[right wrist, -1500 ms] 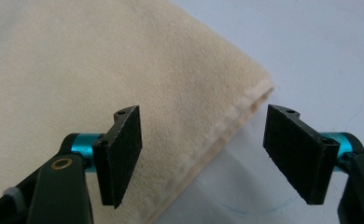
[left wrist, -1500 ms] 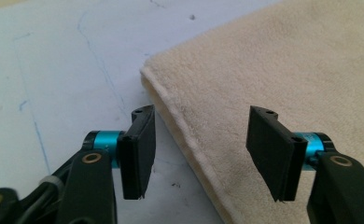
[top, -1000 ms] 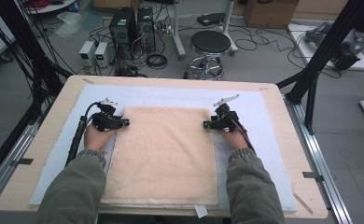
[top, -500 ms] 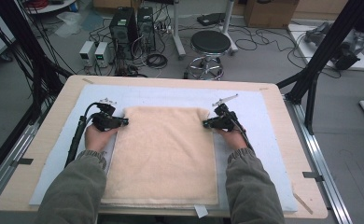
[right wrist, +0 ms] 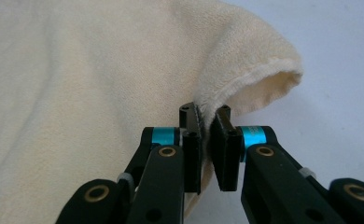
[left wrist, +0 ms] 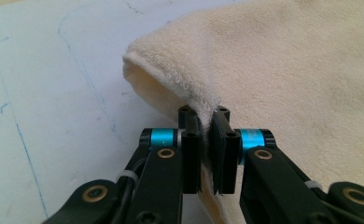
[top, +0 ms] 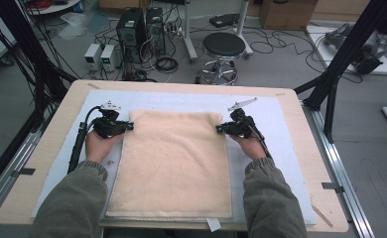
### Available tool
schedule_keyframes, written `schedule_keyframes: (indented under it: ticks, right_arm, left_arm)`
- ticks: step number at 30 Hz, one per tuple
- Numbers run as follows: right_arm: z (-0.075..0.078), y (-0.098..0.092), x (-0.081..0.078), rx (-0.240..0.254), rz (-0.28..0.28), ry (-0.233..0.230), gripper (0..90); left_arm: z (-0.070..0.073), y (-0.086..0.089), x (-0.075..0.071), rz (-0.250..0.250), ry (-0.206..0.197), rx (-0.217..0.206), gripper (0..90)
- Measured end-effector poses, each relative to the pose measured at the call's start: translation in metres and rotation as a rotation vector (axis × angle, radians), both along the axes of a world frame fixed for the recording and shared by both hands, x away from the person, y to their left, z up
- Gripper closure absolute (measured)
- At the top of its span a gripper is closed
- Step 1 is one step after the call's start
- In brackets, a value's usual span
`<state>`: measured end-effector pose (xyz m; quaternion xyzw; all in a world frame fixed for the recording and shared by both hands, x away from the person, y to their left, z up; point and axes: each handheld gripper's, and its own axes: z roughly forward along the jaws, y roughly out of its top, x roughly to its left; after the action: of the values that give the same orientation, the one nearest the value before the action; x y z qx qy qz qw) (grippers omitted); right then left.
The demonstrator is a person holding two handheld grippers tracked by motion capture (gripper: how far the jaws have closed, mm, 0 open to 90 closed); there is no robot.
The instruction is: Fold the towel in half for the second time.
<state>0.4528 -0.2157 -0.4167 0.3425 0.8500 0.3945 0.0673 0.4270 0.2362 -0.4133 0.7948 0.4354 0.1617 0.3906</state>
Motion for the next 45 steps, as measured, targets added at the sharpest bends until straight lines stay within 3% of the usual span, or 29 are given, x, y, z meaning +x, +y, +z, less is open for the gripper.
schedule_keyframes:
  ticks: [7,13,17,19,21,24,25,31,34,40,45]
  right_arm:
    - [0.018,-0.003,-0.013,0.021,0.035,-0.044,83.8]
    - [0.038,-0.004,-0.051,0.04,0.115,-0.058,83.7]
    - [0.035,-0.007,-0.092,0.008,0.172,-0.045,83.6]
    - [0.032,-0.006,-0.103,-0.025,0.19,-0.001,82.9]
    - [0.027,-0.004,-0.119,-0.038,0.201,-0.028,82.6]
    - [0.016,-0.006,-0.132,-0.046,0.207,0.001,81.1]
    - [0.012,-0.008,-0.135,-0.04,0.196,0.014,80.5]
    - [0.004,-0.022,-0.148,-0.015,0.164,-0.011,68.2]
    - [0.007,-0.032,-0.15,0.002,0.135,-0.027,61.8]
    - [0.018,-0.04,-0.142,0.038,0.083,-0.067,50.8]
    - [0.03,-0.036,-0.13,0.037,0.07,-0.1,45.9]
  left_arm:
    - [0.017,0.003,-0.018,-0.033,-0.063,-0.011,83.7]
    - [0.025,0.009,-0.059,-0.092,-0.114,-0.014,83.6]
    - [0.017,0.01,-0.094,-0.146,-0.122,0.007,83.4]
    - [0.01,0.009,-0.112,-0.173,-0.128,0.021,83.1]
    - [0.002,0.011,-0.127,-0.181,-0.13,0.033,82.3]
    - [-0.006,0.016,-0.139,-0.185,-0.107,0.03,80.2]
    - [-0.007,0.018,-0.142,-0.184,-0.104,0.028,79.8]
    - [-0.01,0.029,-0.149,-0.182,-0.079,0.06,75.0]
    - [-0.01,0.036,-0.152,-0.167,-0.069,0.044,69.5]
    - [0.002,0.035,-0.15,-0.17,-0.098,0.025,57.6]
    - [0.017,0.033,-0.137,-0.165,-0.125,0.03,51.8]
